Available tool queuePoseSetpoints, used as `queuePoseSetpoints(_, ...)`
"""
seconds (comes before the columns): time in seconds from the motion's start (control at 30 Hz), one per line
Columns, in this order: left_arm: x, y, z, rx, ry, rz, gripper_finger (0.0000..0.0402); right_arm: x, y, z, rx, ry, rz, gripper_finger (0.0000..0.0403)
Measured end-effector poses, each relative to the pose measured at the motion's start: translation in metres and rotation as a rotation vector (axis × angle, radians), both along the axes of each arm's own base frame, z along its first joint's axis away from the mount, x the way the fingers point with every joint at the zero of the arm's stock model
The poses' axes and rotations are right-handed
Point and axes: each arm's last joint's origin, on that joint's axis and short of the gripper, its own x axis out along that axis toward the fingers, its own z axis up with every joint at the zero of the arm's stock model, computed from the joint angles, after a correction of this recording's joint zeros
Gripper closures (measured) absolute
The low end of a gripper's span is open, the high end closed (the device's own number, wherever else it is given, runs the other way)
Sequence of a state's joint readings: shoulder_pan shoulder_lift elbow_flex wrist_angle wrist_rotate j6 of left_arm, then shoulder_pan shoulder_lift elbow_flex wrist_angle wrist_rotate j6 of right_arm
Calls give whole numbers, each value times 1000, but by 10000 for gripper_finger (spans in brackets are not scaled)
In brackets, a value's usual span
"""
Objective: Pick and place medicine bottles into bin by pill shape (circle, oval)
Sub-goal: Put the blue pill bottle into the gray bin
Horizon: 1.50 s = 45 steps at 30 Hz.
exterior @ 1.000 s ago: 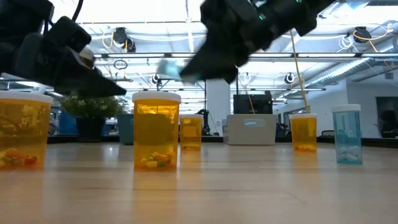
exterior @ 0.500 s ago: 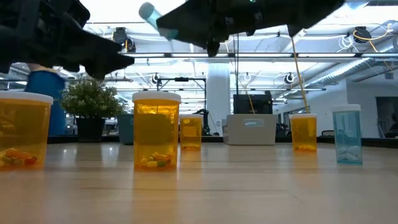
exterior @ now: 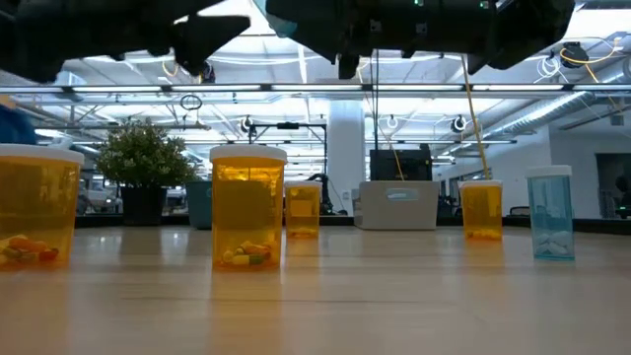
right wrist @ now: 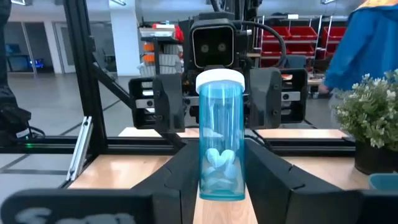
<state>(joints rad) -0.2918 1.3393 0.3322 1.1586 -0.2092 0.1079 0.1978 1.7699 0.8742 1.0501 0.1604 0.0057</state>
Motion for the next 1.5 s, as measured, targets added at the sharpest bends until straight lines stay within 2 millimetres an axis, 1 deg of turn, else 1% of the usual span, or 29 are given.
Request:
queuePoseSetpoints(0.13,11,3,7,-1,-22,-30,133,0,0,2,-17,-25,1,293)
queuePoseSetpoints(0.47,32,6,11,8,-49,-97,133,-1,0,5,-65,-56,-3,293)
queuePoseSetpoints(0.63,36,5,14,10,-80,-105,137,-1,0,6,-70,-63,-4,293)
queuePoseSetpoints(0.73,36,5,14,14,-82,-105,158,-1,0,6,-70,-63,-4,293)
queuePoseSetpoints(0.93,36,5,14,6,-80,-105,222,-1,0,6,-80,-63,-3,293)
queuePoseSetpoints(1.03,36,5,13,7,-77,-105,245,-1,0,6,-85,-62,-1,293)
queuePoseSetpoints(1.33,37,7,10,10,-42,-96,285,-1,0,5,-85,-53,-15,290)
queuePoseSetpoints(1.43,38,10,8,3,-21,-86,290,0,-1,2,-68,-21,-49,270)
queuePoseSetpoints(1.5,37,12,5,-2,-3,-83,290,0,-1,-1,-45,5,-53,244)
